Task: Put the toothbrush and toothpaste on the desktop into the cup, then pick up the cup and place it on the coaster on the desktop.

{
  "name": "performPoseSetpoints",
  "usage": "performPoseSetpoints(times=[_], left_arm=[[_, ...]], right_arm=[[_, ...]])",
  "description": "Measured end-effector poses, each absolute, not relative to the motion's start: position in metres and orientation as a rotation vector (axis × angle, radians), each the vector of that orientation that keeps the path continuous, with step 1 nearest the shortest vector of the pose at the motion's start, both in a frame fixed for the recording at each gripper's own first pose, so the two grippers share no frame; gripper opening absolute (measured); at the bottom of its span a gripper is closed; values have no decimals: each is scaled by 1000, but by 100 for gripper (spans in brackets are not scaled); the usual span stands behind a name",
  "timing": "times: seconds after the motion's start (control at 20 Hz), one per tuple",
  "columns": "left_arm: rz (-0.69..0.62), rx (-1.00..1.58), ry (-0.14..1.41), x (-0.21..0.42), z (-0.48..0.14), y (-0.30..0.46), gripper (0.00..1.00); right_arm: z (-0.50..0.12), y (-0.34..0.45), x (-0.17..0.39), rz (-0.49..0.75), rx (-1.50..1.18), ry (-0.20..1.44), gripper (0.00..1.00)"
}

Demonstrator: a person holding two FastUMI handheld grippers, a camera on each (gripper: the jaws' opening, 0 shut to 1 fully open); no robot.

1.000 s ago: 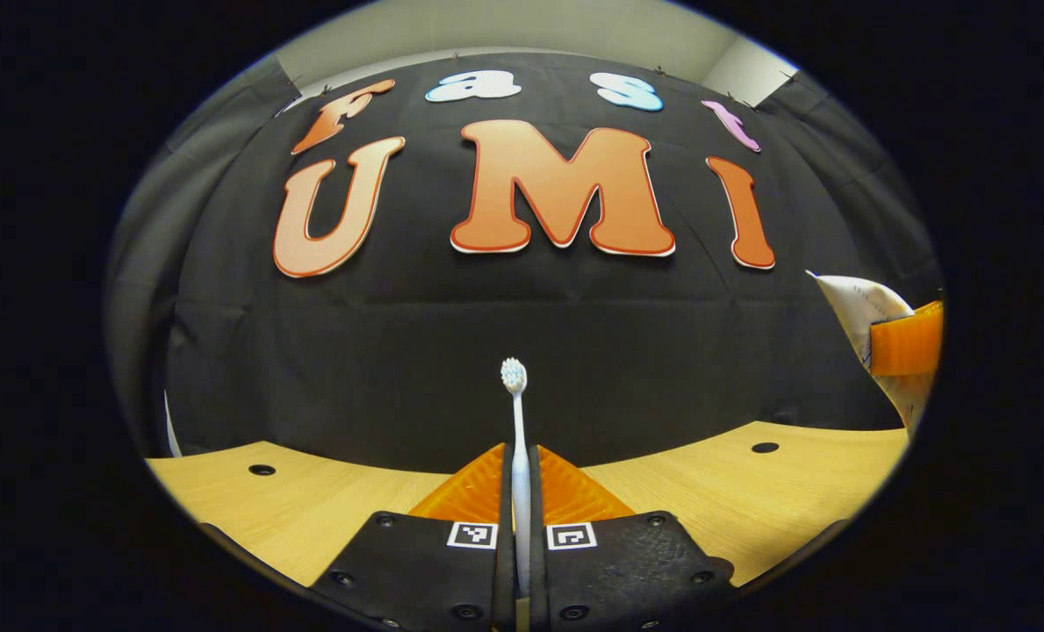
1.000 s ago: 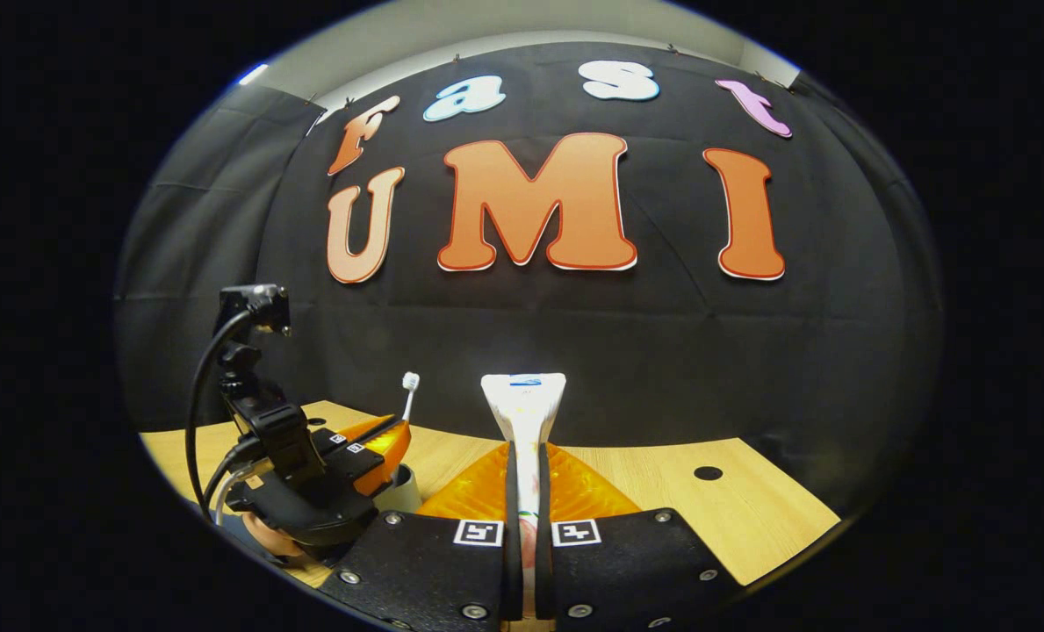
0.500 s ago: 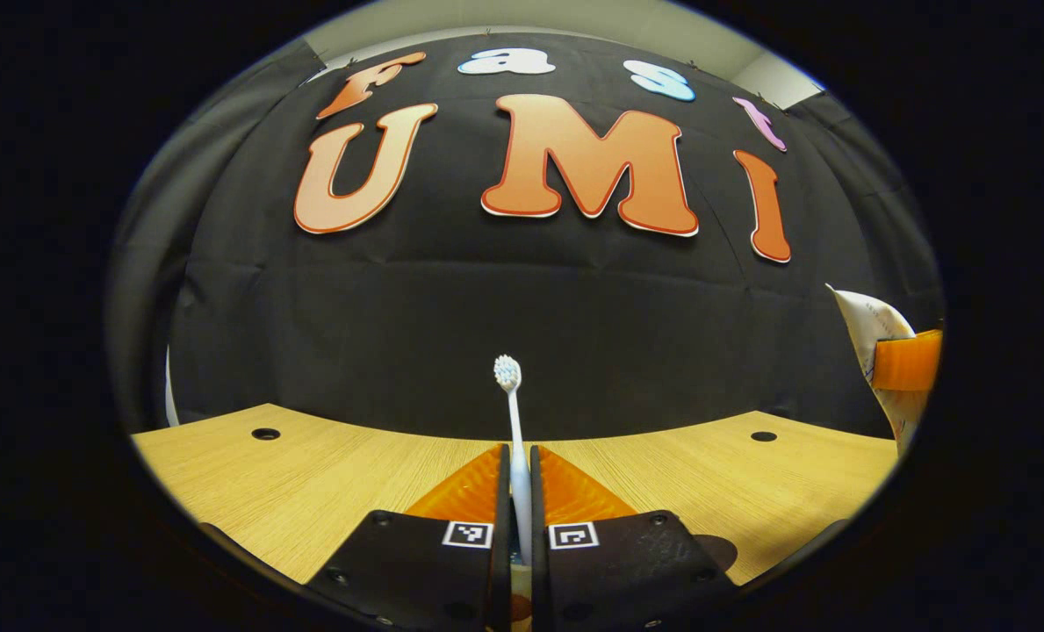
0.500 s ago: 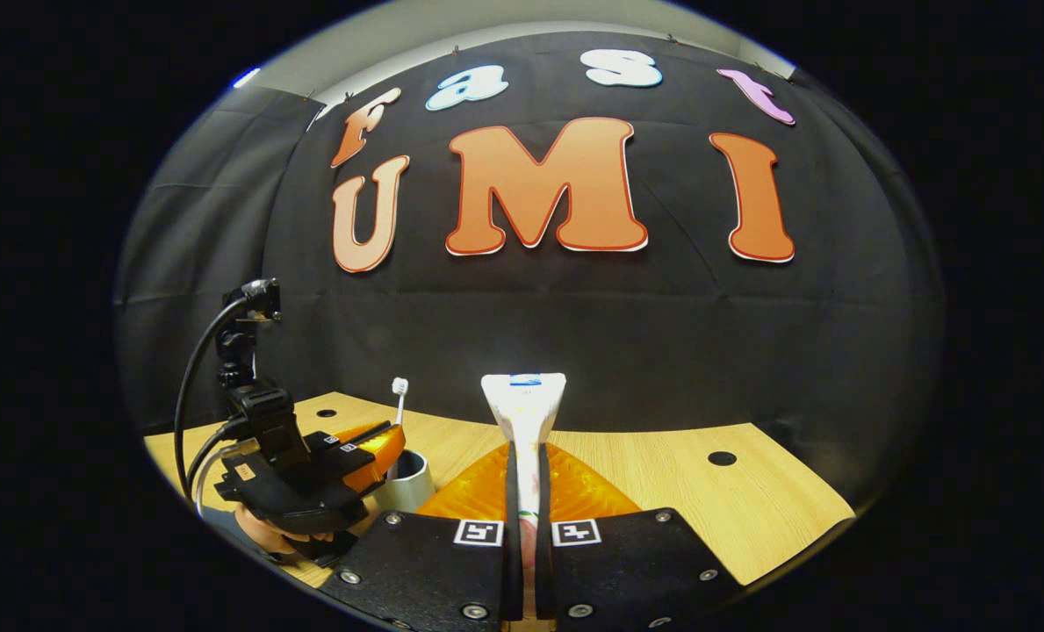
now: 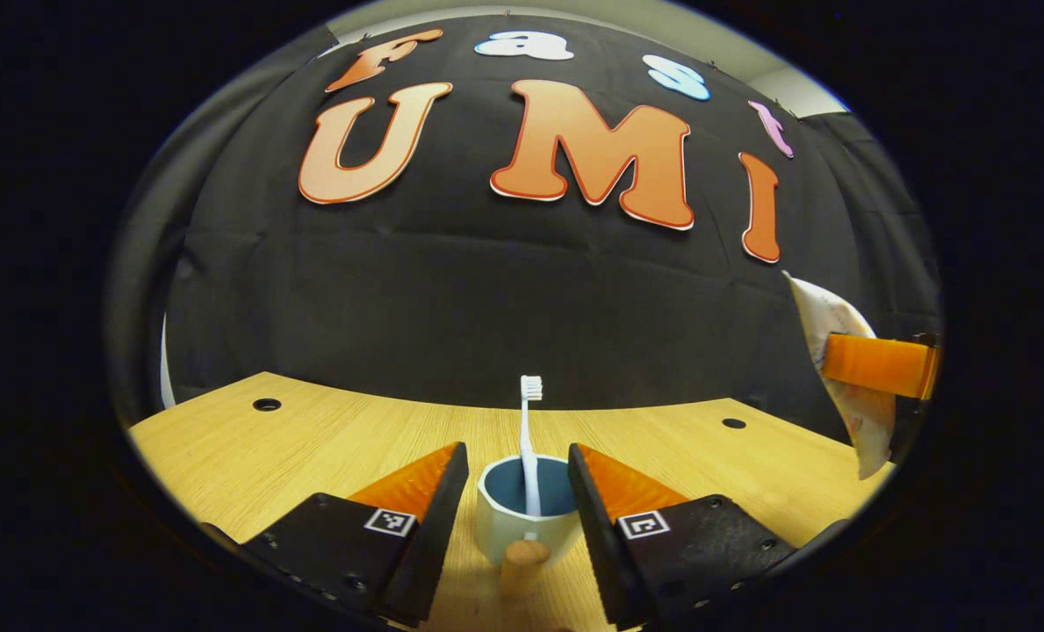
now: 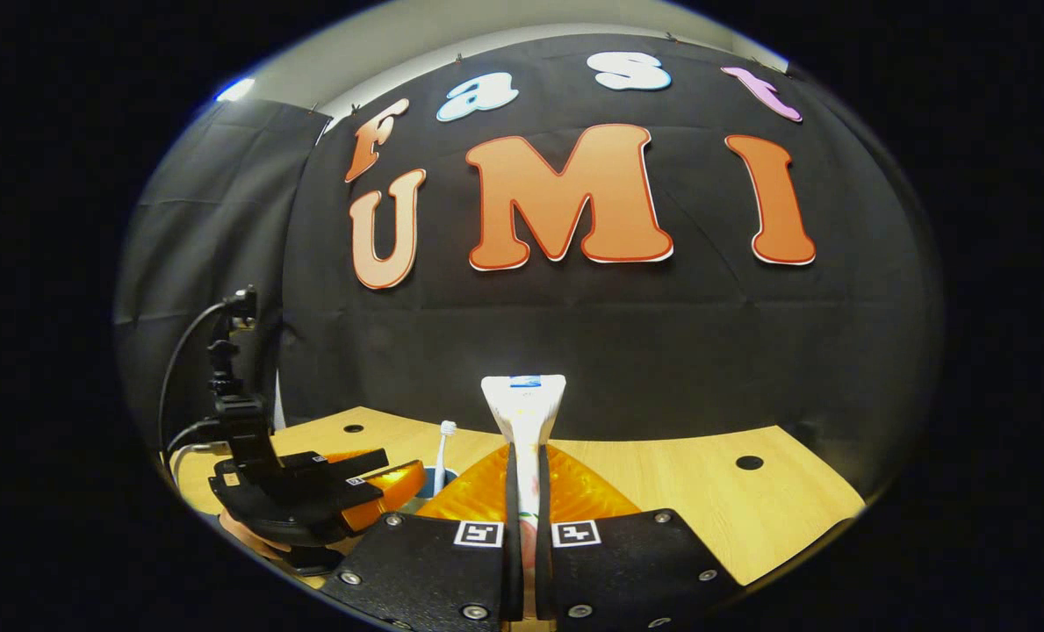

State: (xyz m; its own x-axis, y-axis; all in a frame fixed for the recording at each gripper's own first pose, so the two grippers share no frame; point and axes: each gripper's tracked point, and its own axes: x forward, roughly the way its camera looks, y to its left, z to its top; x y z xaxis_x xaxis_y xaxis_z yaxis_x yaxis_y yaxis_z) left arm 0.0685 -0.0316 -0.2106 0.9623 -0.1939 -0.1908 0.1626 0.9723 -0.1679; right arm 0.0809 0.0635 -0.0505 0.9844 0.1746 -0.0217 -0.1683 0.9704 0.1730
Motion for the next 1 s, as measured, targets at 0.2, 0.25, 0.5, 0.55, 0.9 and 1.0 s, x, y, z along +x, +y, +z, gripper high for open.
performPoseSetpoints(times=[0.2,0.25,0.5,0.55,0.9,1.0], left_arm=[[-174,-87,211,42,-185,-13,97],[-171,-76,209,34,-179,-7,97],[-147,-57,196,5,-155,19,97],[-136,-57,200,0,-154,26,97],[-99,-45,255,-33,-153,67,97],[-89,-44,253,-41,-151,76,97]], right_arm=[[-30,82,92,226,172,14,6],[-25,88,96,240,171,12,6],[12,110,114,289,175,-42,6],[17,114,119,299,176,-51,6],[13,153,152,386,188,-60,6],[6,165,162,415,212,-60,6]])
